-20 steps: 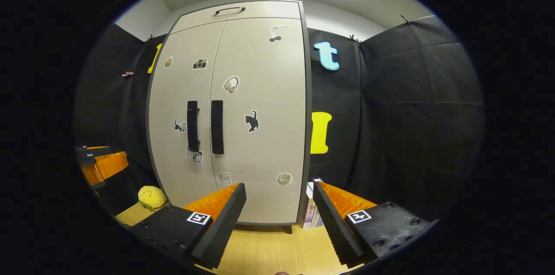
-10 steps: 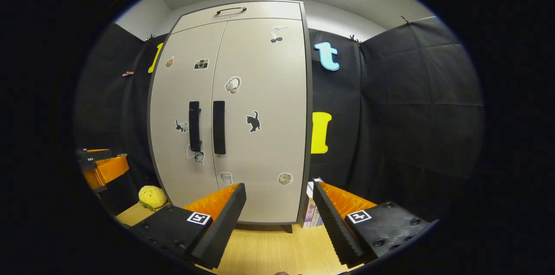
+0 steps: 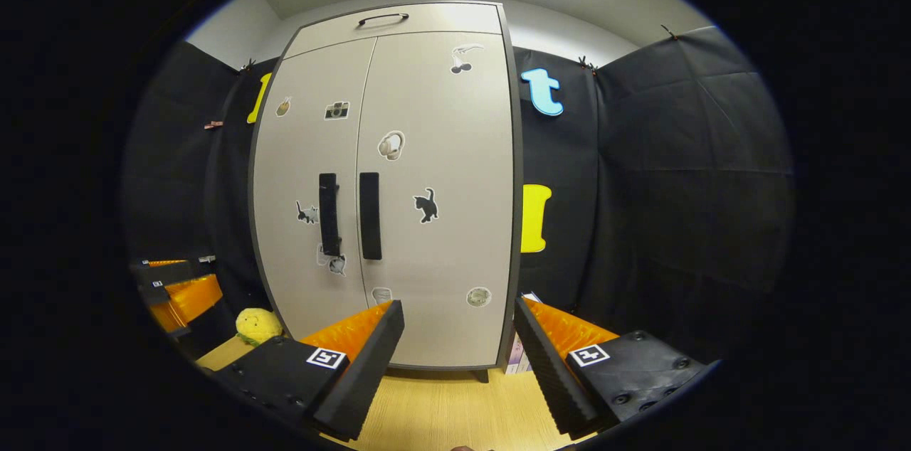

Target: Open the right door of the double-door shoe cabinet with the right hand, and open the left door with the left hand.

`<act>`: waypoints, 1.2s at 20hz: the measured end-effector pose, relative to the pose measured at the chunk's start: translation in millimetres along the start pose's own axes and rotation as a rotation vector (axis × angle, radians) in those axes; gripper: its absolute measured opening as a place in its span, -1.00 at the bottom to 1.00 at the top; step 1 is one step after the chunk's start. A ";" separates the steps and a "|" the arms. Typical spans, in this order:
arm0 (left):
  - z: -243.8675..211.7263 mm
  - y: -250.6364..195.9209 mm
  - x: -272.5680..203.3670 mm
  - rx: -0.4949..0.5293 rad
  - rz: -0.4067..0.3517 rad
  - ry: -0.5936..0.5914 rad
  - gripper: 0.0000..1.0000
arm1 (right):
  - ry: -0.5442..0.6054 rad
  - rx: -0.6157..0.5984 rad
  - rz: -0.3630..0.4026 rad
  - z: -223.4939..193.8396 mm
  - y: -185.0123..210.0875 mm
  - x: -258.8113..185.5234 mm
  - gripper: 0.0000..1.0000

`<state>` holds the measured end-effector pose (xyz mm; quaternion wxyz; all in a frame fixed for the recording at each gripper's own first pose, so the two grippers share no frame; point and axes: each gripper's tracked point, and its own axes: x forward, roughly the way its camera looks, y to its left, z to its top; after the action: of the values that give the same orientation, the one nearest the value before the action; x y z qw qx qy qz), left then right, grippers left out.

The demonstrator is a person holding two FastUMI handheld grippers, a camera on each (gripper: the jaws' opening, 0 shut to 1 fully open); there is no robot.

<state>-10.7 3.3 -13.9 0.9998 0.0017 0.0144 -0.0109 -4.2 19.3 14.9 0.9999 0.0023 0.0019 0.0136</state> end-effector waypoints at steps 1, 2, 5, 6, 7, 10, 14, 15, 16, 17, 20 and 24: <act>-1.5 1.0 -0.5 -0.001 0.000 0.002 0.89 | -0.004 -0.003 0.003 3.5 2.2 1.4 0.95; -1.9 2.1 -1.5 -0.003 0.000 0.004 0.89 | -0.008 -0.007 0.006 6.5 4.5 2.7 0.95; -3.6 7.4 -3.7 -0.008 0.002 0.006 0.89 | -0.018 -0.010 0.011 18.9 13.4 11.3 0.96; -3.2 9.3 -3.7 -0.010 0.005 0.005 0.89 | -0.017 -0.006 0.020 22.6 18.7 15.8 0.95; -3.8 10.9 -4.7 -0.012 0.007 0.005 0.89 | -0.016 0.001 0.033 26.6 24.8 20.7 0.95; -4.0 16.4 -6.6 -0.012 0.008 0.008 0.89 | -0.010 0.022 0.078 37.9 46.2 36.0 0.95; -5.4 29.0 -14.7 0.004 0.028 0.012 0.90 | -0.018 0.006 0.123 58.1 69.5 66.9 0.95; -7.2 32.7 -16.7 0.006 0.036 0.016 0.90 | -0.016 0.003 0.138 62.5 76.5 75.2 0.95; -8.1 36.8 -19.7 0.006 0.045 0.019 0.89 | -0.020 -0.010 0.146 68.3 81.0 83.5 0.95; -9.3 40.4 -22.4 0.004 0.052 0.021 0.89 | -0.028 -0.028 0.142 72.7 84.0 92.4 0.95; -14.4 53.1 -29.1 -0.013 0.084 0.032 0.90 | -0.031 -0.043 0.141 76.8 98.7 119.4 0.95; -23.3 69.5 -37.5 -0.046 0.127 0.049 0.89 | 0.009 -0.039 0.144 68.2 114.4 152.3 0.95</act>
<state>-47.3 73.7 -35.9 0.9976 -0.0202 0.0388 0.0528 145.2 137.5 83.0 0.9961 -0.0170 0.0058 0.0858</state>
